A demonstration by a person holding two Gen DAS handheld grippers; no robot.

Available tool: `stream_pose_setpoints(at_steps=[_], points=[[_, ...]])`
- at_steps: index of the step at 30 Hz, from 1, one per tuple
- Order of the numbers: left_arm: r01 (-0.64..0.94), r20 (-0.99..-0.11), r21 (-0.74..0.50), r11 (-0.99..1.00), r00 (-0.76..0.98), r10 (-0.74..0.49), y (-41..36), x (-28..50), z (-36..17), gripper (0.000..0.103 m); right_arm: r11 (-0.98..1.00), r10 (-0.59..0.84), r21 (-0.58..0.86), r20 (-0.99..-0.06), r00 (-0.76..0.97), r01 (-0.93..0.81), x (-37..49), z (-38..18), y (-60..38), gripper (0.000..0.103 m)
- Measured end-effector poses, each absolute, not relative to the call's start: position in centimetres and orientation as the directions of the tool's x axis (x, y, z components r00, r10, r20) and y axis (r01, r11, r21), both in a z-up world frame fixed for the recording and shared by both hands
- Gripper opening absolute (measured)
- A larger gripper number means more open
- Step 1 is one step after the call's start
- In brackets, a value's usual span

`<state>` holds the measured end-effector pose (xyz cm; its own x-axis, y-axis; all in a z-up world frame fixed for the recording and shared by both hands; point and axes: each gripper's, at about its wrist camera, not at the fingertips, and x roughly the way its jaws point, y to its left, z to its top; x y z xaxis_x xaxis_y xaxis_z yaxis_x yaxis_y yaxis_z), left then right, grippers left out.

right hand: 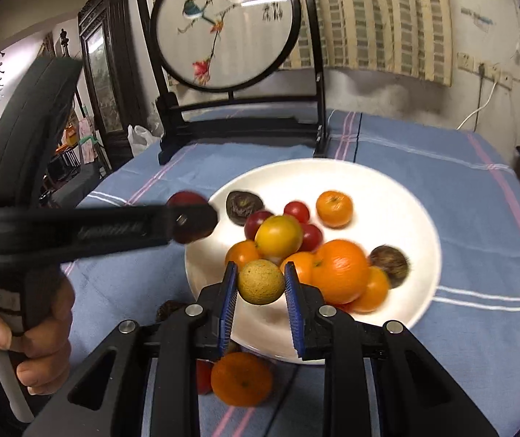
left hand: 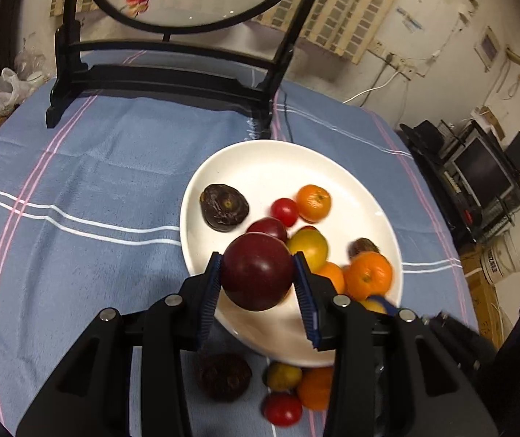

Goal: Organize fruits
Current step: 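Place the plum and yellow fruit on the plate and open both tools, then grasp the last mandarin orange with the right tool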

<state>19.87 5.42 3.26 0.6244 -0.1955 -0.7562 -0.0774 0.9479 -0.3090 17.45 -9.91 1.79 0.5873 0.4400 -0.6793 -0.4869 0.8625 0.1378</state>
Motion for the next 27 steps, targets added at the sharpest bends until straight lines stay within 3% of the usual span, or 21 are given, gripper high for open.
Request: stream_pose_setpoints(at_steps=[2,4,5,8,12,14,18,27], points=[[-0.089,-0.763,-0.31,0.946,0.617,-0.192,5.5,20.6,2.7,0.039,0.864,0.444,0.159,-0.688,0.574,-0.478,17.9,1.1,-9.8,0.027],[-0.113,-0.768,-0.323,0.94,0.611,-0.19,5.7,21.1,2.1,0.042,0.857,0.468,0.201,-0.687,0.556,-0.474,18.2,0.6,-10.0,0.039],[-0.119,-0.767,-0.325,0.938,0.614,-0.188,5.8,21.1,1.9,0.05,0.858,0.475,0.218,-0.683,0.555,-0.466,18.2,0.5,-10.3,0.049],[-0.123,-0.742,-0.327,0.937,0.647,-0.174,6.1,20.1,1.9,0.066,0.845,0.507,0.267,-0.676,0.535,-0.464,18.0,0.5,-11.0,0.051],[-0.125,-0.716,-0.35,0.928,0.675,-0.179,7.0,18.3,2.6,0.073,0.842,0.514,0.277,-0.67,0.535,-0.463,17.4,1.0,-11.5,0.056],[-0.114,-0.705,-0.336,0.935,0.688,-0.17,7.2,17.4,3.0,0.081,0.845,0.505,0.254,-0.666,0.549,-0.47,16.7,1.5,-11.7,0.061],[-0.112,-0.7,-0.246,0.963,0.708,-0.097,7.2,15.4,2.8,0.083,0.845,0.492,0.207,-0.662,0.565,-0.493,15.2,2.2,-12.2,0.061],[-0.083,-0.725,-0.208,0.975,0.682,-0.097,7.3,13.2,1.2,0.087,0.851,0.454,0.167,-0.709,0.54,-0.498,12.4,0.3,-13.4,0.061]])
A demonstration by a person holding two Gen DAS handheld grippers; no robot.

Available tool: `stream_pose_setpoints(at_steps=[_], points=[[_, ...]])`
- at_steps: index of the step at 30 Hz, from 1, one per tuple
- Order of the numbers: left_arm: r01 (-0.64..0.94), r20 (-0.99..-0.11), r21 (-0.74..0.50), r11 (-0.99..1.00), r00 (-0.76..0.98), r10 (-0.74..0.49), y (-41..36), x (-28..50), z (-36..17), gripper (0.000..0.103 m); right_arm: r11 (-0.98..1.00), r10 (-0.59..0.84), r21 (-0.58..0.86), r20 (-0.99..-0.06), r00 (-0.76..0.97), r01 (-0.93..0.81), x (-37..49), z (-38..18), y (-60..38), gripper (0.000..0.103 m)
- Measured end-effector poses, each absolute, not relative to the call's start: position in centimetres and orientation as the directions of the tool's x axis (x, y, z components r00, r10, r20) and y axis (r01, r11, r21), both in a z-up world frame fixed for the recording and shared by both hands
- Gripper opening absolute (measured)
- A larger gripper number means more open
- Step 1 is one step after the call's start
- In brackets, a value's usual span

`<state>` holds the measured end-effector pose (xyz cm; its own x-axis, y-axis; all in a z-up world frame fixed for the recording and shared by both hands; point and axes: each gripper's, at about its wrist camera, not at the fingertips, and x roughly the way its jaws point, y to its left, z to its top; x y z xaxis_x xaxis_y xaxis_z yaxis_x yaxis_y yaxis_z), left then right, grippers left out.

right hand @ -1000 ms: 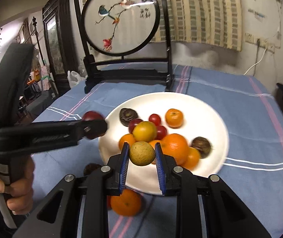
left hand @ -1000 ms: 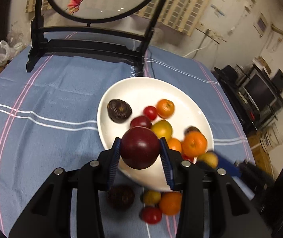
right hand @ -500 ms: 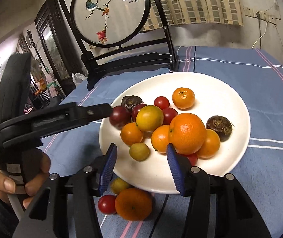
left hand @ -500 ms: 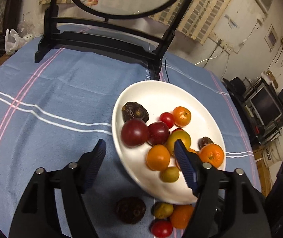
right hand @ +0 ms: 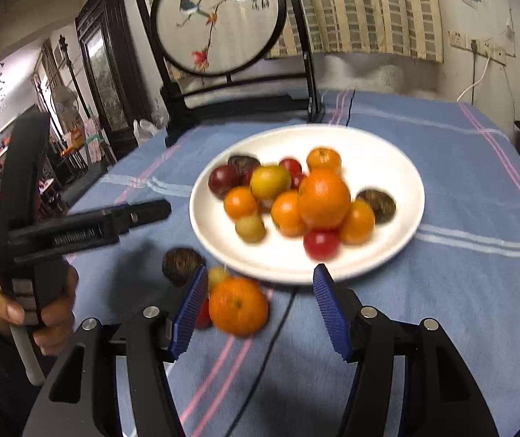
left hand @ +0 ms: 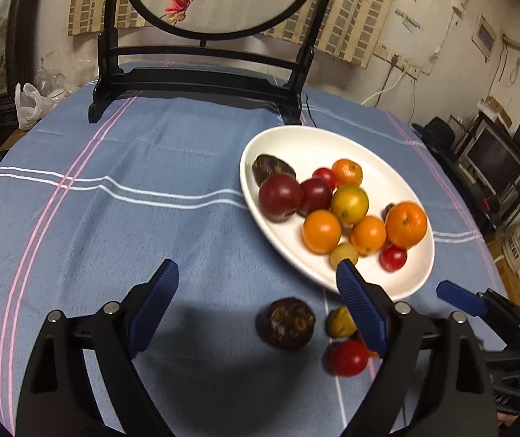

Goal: Organize fruits
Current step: 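Grasp the last mandarin orange with the right tool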

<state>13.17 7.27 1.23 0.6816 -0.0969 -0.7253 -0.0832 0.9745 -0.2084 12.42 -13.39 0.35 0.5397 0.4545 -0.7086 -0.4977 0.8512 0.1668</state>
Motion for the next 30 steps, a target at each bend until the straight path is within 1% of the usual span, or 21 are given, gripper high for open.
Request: stream_pose_setpoints(at_steps=[3,7,10,13,20,22,23,25,30], points=[[-0.089,-0.732,-0.207,0.974,0.675,-0.094,7.4,12.9,1.0,0.089,0.84,0.418,0.092,-0.738,0.53,-0.535,11.6,-0.6,-12.2,0.061],[-0.1,-0.736,-0.204,0.974,0.672,-0.085,7.8,13.0,0.9,0.089,0.823,0.391,0.041,-0.765,0.512,-0.566,11.1,-1.3,-11.1,0.061],[-0.107,-0.743,-0.205,0.973,0.664,-0.084,8.2,13.1,0.8,0.09,0.81,0.33,-0.036,-0.798,0.505,-0.585,10.6,-2.0,-10.3,0.059],[-0.107,-0.75,-0.214,0.971,0.655,-0.093,8.3,13.2,0.7,0.09,0.801,0.298,-0.085,-0.801,0.519,-0.593,10.2,-2.1,-9.7,0.057],[-0.083,-0.757,-0.188,0.979,0.647,-0.091,7.6,13.2,0.6,0.09,0.811,0.266,-0.125,-0.791,0.551,-0.571,11.3,-2.9,-8.2,0.056],[-0.077,-0.763,-0.187,0.979,0.64,-0.096,7.4,13.2,0.5,0.09,0.806,0.277,-0.123,-0.786,0.552,-0.579,11.6,-2.9,-7.6,0.053],[-0.076,-0.764,-0.186,0.98,0.637,-0.096,7.4,13.2,0.5,0.09,0.801,0.281,-0.121,-0.789,0.547,-0.586,11.8,-2.9,-7.4,0.046],[-0.074,-0.768,-0.188,0.979,0.632,-0.099,7.4,13.3,0.4,0.09,0.795,0.28,-0.131,-0.787,0.55,-0.592,11.5,-3.0,-7.2,0.044],[-0.062,-0.782,-0.192,0.979,0.612,-0.115,7.6,13.3,0.3,0.09,0.807,0.339,-0.051,-0.776,0.532,-0.589,10.9,-1.7,-9.2,0.043]])
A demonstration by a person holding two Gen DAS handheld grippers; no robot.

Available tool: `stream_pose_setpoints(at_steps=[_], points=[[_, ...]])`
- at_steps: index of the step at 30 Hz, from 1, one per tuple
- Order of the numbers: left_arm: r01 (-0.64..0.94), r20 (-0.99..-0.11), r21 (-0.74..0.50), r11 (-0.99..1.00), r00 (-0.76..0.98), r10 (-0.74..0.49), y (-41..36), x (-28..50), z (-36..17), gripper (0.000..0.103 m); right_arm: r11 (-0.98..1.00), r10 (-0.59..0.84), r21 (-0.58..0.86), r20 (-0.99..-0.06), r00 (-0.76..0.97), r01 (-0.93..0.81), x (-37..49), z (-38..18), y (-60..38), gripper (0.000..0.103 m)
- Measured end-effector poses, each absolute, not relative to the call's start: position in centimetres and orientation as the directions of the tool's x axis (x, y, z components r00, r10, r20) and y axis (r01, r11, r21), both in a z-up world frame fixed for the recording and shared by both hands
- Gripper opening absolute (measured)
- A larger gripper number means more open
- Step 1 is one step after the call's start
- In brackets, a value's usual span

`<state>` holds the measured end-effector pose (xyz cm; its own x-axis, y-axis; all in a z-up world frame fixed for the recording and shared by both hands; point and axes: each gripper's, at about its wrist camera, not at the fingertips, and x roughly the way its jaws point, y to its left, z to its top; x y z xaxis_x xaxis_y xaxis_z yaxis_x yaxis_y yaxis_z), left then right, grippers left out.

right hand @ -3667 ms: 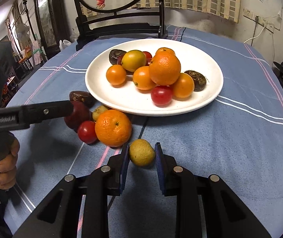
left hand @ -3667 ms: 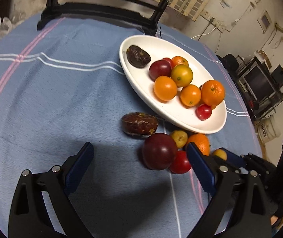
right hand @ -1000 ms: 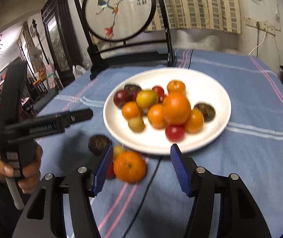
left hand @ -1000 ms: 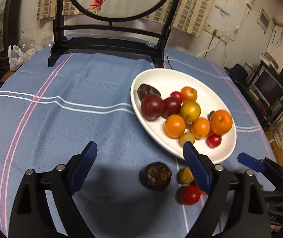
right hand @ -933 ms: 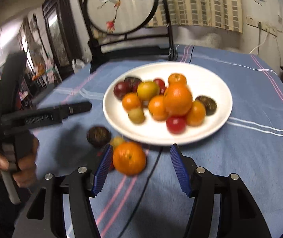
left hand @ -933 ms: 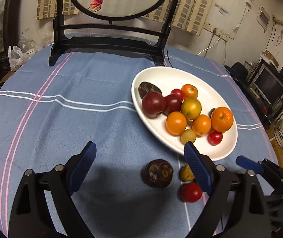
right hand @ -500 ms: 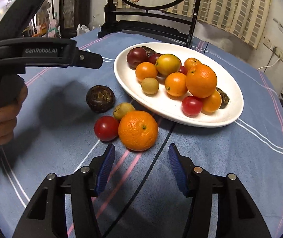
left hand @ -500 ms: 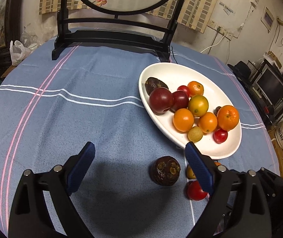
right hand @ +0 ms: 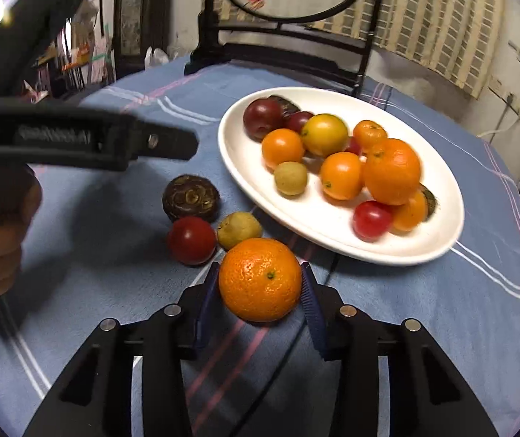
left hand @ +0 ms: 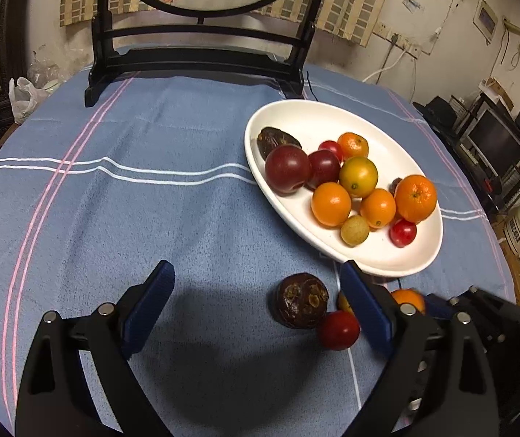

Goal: Organize fruits
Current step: 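Grasp the last mandarin orange with the right tool, then grasp a dark brown fruit with left tool while right carries mandarin to plate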

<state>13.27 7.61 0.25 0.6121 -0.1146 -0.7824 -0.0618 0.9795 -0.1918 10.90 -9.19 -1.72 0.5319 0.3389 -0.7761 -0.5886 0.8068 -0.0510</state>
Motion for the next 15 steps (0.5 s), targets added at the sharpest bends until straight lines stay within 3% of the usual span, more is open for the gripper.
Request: stream_pose_setpoints(at_steps=[6,15], points=[[0.013,-0.811,-0.133,0.991,0.574,-0.116,7.5,13.3,-0.1,0.09,0.845,0.373,0.045,-0.764,0.526,-0.533,12.2,-1.1,-11.8,0.043],[0.225,-0.855,0.033,0.974,0.512,-0.09,5.7,12.2,-1.7,0.09,0.848,0.375,0.055,-0.766,0.522,-0.528,12.5,-1.2,-12.1,0.044]])
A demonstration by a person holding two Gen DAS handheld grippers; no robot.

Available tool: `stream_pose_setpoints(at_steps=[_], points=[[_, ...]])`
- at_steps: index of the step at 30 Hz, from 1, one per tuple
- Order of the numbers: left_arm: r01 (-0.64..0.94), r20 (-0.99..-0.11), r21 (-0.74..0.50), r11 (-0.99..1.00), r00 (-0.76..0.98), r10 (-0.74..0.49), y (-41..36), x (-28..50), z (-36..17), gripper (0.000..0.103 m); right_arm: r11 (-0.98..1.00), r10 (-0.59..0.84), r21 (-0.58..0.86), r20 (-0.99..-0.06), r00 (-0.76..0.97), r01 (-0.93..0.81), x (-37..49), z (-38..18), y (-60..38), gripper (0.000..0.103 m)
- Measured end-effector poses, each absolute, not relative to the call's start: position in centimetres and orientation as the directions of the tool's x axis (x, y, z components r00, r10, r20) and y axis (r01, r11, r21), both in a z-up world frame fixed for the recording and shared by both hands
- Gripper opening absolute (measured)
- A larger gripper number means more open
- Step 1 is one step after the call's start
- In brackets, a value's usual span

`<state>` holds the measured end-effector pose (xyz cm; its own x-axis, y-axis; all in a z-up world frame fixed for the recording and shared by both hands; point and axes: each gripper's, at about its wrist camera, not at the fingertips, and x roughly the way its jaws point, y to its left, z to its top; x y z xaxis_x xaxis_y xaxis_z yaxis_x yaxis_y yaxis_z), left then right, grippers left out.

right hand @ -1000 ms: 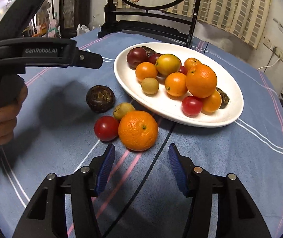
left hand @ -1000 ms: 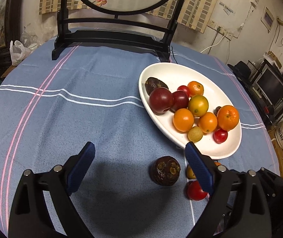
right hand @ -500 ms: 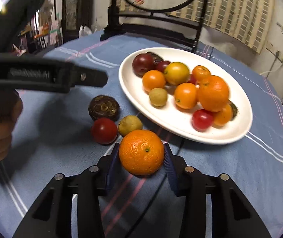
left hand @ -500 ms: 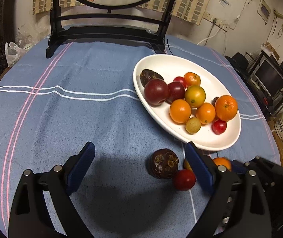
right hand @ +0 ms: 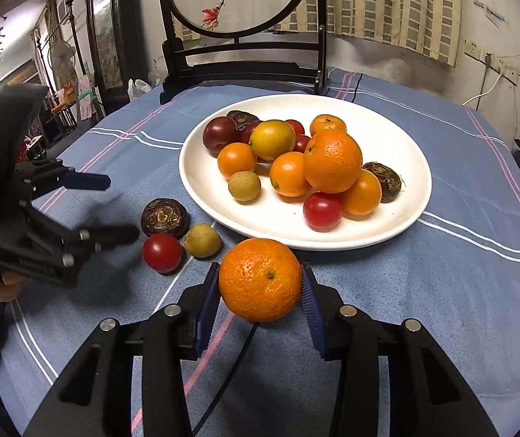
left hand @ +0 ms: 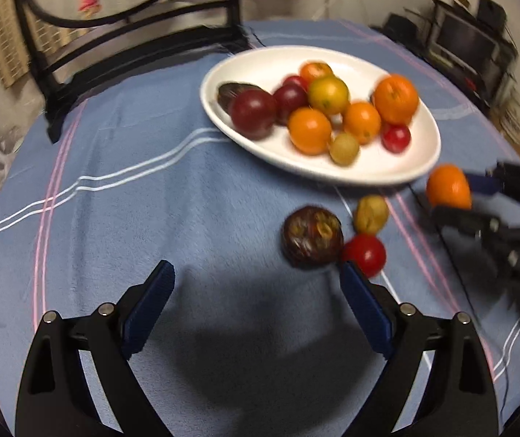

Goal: Organize fruits
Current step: 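Grasp a dark brown fruit with left tool while right carries mandarin to plate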

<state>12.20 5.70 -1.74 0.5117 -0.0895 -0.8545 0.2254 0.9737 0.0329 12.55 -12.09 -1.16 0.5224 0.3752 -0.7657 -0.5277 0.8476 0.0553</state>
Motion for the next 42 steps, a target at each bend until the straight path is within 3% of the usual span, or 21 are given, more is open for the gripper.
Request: stream_pose_setpoints(at_steps=[5,12,15,17,22,27,31,37,42], points=[[0.256,-0.88,0.078,0.964,0.472,-0.054,4.9,12.4,-3.5,0.09,0.844,0.381,0.058,-0.764,0.52,-0.533,12.4,-1.1,-11.9,0.044],[0.242,-0.836,0.075,0.967,0.544,-0.072,3.9,12.8,-3.6,0.082,0.837,0.389,0.057,-0.761,0.519,-0.544,12.1,-1.0,-11.7,0.044],[0.263,-0.828,0.019,0.965,0.545,-0.133,3.4,13.1,-3.4,0.061,0.835,0.392,0.058,-0.76,0.518,-0.547,12.0,-1.0,-11.6,0.044],[0.273,-0.825,0.006,0.962,0.545,-0.149,3.2,13.0,-3.3,0.041,0.835,0.394,0.061,-0.759,0.518,-0.546,12.0,-0.9,-11.7,0.044],[0.288,-0.831,-0.001,0.958,0.532,-0.161,3.1,12.7,-2.6,0.041,0.839,0.403,0.07,-0.745,0.531,-0.539,11.8,-0.4,-11.9,0.044],[0.25,-0.748,-0.117,0.961,0.614,-0.251,4.6,11.8,0.7,0.041,0.862,0.421,0.085,-0.668,0.613,-0.499,11.6,1.4,-12.7,0.044],[0.177,-0.713,-0.135,0.975,0.666,-0.22,4.9,12.2,2.8,0.041,0.881,0.402,0.076,-0.64,0.655,-0.467,12.1,2.9,-12.3,0.044],[0.094,-0.73,-0.185,0.978,0.653,-0.201,4.6,16.0,3.7,0.041,0.865,0.42,0.088,-0.665,0.617,-0.494,14.4,2.9,-9.9,0.043],[0.034,-0.767,-0.215,0.976,0.612,-0.191,4.8,18.5,0.9,0.041,0.879,0.408,0.127,-0.698,0.588,-0.46,16.3,0.9,-10.1,0.044]])
